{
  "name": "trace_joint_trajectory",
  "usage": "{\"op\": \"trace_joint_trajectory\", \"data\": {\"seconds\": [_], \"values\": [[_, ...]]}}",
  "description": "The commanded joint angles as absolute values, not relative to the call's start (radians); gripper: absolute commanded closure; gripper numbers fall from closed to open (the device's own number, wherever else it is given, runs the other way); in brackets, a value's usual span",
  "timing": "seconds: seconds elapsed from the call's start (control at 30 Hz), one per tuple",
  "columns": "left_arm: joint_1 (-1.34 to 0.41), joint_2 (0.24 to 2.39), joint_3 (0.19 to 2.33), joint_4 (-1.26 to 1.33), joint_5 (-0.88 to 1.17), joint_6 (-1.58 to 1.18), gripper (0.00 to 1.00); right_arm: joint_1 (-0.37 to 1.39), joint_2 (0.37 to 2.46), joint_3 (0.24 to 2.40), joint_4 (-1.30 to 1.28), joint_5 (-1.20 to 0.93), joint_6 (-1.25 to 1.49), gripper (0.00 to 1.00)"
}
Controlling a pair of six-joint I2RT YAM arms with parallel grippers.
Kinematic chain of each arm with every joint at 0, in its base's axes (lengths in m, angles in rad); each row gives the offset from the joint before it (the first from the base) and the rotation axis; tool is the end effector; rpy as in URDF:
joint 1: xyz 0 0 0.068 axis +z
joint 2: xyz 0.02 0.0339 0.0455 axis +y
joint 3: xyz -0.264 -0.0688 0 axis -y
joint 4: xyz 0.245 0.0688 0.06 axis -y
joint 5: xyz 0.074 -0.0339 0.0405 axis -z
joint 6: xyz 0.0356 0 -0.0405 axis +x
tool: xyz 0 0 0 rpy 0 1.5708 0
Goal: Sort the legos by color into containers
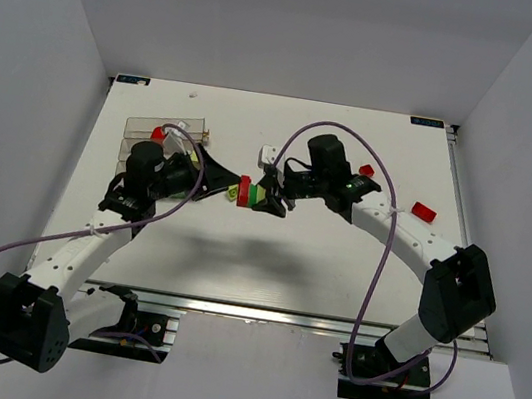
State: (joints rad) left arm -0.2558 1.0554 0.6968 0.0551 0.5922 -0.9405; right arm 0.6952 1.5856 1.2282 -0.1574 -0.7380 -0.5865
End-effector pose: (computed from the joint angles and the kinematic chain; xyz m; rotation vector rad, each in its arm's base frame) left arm 0.2263 -0.0797 0.2825 -0.2505 2.0452 -1.3387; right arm 0.2625 0.2501 0.2986 -1.5496 1.3268 0.8315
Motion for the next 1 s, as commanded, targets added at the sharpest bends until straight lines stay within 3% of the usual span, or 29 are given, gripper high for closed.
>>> {"op": "trace_joint_trajectory", "data": {"seconds": [0.0,0.67,0.83,0.97], "values": [[-0.275,1.045,0.677,0.063,0.601,-0.93,0.26,0.704,1.545,1.239,-0.13,-0.765,-0.575,1.0],[-0.321,1.061,0.643,0.112,0.598,-0.968,0.41,0.733,1.529,1.255,-0.091,-0.764,-0.512,1.0],[-0.322,1.068,0.638,0.104,0.597,-0.966,0.39,0.733,1.525,1.262,-0.084,-0.762,-0.506,1.0],[-0.322,1.058,0.65,0.066,0.565,-0.942,0.31,0.733,1.522,1.258,-0.083,-0.75,-0.512,1.0]]}}
